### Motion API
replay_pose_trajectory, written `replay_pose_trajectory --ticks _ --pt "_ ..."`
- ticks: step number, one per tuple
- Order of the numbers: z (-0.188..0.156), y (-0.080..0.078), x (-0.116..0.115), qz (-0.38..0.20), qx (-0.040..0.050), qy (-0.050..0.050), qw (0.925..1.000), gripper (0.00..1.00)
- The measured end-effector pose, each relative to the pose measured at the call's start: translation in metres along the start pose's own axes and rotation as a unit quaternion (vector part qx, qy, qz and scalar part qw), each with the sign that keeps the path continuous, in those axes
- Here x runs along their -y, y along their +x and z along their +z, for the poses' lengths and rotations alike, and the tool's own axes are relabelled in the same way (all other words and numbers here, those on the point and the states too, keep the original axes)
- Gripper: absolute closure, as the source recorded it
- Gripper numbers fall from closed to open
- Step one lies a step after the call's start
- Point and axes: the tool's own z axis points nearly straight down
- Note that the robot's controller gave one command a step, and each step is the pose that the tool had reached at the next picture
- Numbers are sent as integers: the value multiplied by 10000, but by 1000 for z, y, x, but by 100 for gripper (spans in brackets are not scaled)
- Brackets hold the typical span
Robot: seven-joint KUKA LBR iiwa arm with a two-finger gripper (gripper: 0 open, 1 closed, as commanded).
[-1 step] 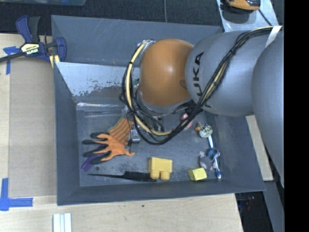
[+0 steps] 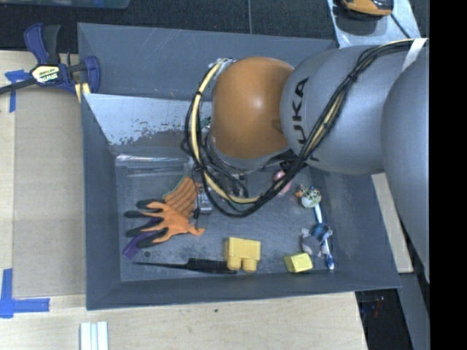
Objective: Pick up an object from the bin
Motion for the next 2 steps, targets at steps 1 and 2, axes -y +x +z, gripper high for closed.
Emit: replay_pose_trajectory --ticks 1,2 --pt "48 -17 -6 -778 47 -5 9970 0" --pt "95 -27 -16 -1555 3 -2 9878 0"
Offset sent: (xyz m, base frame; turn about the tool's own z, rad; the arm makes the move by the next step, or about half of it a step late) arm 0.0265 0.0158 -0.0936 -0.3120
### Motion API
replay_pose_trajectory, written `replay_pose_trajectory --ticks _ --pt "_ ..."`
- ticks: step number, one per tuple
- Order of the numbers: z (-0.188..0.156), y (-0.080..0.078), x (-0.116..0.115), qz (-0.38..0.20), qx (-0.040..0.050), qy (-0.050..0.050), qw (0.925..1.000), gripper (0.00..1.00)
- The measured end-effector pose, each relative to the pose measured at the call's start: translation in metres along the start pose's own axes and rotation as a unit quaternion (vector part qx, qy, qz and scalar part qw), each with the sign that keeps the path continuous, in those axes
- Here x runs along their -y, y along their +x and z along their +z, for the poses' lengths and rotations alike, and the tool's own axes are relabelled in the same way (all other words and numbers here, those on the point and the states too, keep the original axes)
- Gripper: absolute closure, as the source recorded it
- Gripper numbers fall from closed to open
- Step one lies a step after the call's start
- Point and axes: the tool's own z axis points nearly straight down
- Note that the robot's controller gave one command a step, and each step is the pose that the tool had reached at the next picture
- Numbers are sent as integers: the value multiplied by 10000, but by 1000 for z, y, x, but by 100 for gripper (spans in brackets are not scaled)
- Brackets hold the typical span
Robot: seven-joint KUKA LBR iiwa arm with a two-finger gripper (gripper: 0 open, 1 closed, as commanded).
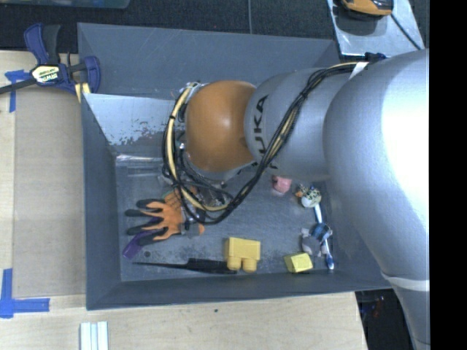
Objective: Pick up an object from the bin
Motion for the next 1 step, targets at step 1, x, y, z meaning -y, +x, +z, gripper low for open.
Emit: replay_pose_trajectory --ticks 1 --pt "-3 9 7 -1006 11 7 9949 0"
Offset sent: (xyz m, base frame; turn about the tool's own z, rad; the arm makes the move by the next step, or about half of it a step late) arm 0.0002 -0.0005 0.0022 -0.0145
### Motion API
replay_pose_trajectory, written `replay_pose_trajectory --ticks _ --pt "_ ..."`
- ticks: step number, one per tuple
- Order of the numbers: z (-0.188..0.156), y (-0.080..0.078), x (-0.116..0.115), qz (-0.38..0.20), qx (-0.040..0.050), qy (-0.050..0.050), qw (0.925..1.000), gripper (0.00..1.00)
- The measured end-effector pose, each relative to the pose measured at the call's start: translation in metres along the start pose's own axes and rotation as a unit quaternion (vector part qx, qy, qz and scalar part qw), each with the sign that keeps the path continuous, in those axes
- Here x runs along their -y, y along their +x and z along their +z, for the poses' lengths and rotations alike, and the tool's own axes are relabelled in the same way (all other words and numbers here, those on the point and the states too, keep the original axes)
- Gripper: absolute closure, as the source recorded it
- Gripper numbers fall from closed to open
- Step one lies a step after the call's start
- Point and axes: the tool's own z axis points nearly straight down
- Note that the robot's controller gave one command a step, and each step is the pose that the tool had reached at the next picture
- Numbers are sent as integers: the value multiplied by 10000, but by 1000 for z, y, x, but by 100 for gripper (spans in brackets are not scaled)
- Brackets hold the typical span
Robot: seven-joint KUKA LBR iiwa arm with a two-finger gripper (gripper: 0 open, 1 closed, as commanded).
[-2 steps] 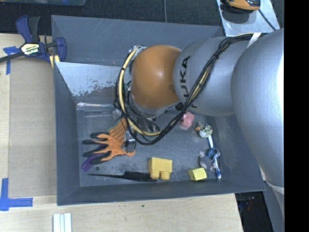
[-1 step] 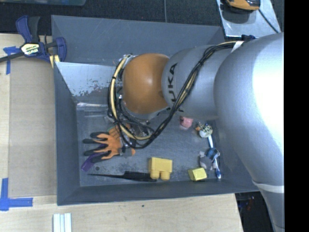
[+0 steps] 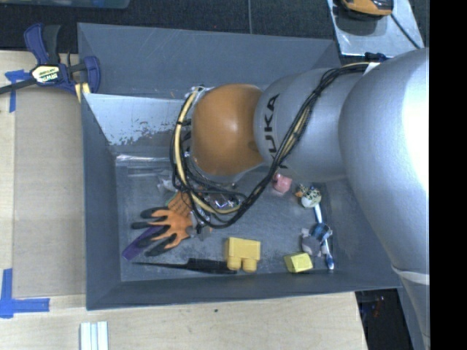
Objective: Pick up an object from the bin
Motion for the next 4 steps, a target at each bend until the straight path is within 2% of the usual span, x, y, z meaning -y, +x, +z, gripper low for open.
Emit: replay_pose_trajectory --ticks 1,2,3,4 --pt "0 -11 -3 943 24 -3 9955 0" --pt "-3 -5 1 179 53 2 9998 100" --pt "-3 -5 1 182 53 2 9998 100" --pt "-29 -1 0 185 -6 -11 9998 100"
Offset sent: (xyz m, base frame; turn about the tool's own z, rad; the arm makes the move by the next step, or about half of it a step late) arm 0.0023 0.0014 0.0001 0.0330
